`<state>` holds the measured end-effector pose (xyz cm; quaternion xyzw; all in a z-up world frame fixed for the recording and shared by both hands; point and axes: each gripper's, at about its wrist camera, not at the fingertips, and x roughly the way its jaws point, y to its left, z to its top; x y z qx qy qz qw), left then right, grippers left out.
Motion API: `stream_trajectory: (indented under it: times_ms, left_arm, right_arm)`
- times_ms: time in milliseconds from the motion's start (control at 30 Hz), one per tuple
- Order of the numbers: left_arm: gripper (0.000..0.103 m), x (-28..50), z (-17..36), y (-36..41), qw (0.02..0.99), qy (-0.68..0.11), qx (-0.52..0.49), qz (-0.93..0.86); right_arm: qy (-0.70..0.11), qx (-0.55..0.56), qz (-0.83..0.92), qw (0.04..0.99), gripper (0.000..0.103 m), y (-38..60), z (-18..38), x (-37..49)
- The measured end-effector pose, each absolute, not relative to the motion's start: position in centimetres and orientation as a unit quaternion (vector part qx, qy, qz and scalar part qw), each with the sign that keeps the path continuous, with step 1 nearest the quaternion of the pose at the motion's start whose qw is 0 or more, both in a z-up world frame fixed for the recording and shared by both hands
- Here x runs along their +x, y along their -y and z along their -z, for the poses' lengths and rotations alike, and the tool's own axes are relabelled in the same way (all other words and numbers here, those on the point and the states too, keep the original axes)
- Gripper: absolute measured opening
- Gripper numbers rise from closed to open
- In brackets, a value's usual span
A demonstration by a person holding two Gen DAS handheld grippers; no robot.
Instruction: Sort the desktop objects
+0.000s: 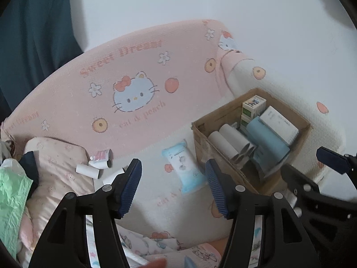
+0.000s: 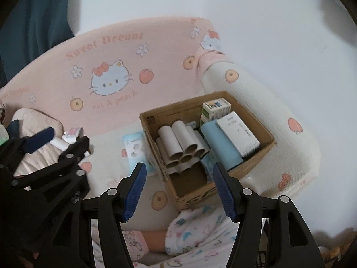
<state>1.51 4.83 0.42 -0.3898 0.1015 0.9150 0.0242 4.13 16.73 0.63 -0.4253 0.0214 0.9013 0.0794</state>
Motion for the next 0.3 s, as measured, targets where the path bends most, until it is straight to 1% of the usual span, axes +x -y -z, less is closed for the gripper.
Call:
stream_trajectory:
  times_ms: [133, 300]
  left_arm:
    - [0.064, 1.5, -0.1, -5.8, 0.034, -0.109, -0.393, -0.913]
    - [0.064, 1.5, 0.4, -6.9, 0.048, -0.117, -0.398, -0.909]
  right_arm:
    - [-0.039, -0.431, -0.895, 0.106, 0.060, -18.5, -0.1, 4.1]
    - [-0.050, -0.430, -0.894, 0.115, 0.061, -19.6, 0.1, 4.3]
